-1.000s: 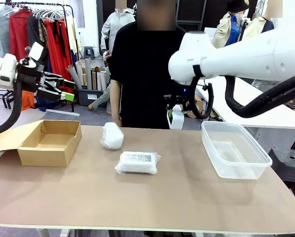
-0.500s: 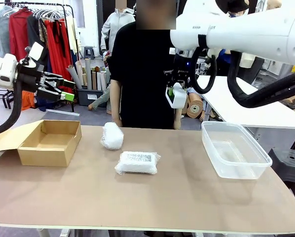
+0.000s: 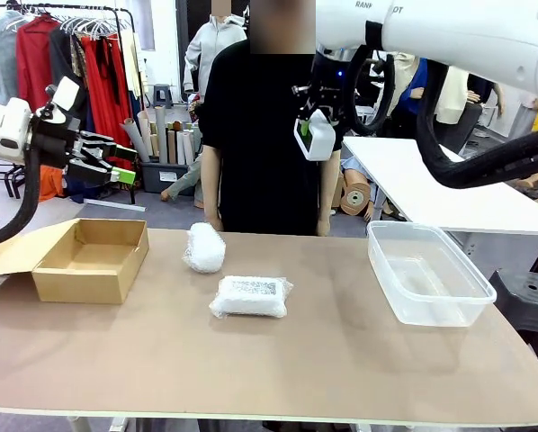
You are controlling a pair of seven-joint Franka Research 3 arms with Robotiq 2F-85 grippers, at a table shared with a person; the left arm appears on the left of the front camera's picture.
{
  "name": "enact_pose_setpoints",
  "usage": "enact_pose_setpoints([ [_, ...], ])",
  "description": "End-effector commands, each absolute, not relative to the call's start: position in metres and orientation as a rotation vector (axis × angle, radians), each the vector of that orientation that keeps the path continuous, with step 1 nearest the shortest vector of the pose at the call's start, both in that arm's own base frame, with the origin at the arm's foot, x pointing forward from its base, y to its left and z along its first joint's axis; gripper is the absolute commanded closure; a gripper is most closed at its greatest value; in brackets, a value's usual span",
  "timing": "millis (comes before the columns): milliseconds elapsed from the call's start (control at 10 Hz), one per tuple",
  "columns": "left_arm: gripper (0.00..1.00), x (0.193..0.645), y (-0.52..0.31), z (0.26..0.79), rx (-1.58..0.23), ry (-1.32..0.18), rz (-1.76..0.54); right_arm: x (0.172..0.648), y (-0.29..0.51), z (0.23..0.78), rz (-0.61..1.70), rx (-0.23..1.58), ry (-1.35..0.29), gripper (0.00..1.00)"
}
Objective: Separate and place wrapped and unwrapped clocks.
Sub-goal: Pick up the Digital clock indicated by the person, then if the picked Digital clock is wrapped, place it in the Package Box ; if not, place it in the Organizing box.
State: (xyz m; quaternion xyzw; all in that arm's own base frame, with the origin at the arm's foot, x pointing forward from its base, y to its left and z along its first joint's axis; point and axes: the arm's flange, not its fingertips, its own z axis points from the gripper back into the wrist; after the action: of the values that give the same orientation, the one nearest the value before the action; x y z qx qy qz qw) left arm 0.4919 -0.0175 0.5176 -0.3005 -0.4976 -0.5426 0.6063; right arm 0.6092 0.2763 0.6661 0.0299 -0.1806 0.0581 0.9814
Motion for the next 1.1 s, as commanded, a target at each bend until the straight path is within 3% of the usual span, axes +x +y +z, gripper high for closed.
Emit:
enact_pose_setpoints([
  [0,0.0,0.4905,-0.0179,0.5187,-0.683,-1.155,-1.251,0.6081,0.2748,0.6818,0.143,0.06,-0.402,1.0],
  [1000,0.0,0.4905,-0.0179,0.5187,-0.683,-1.155,-1.251,0.604,0.2747,0.6819,0.117,0.071,-0.393,1.0],
])
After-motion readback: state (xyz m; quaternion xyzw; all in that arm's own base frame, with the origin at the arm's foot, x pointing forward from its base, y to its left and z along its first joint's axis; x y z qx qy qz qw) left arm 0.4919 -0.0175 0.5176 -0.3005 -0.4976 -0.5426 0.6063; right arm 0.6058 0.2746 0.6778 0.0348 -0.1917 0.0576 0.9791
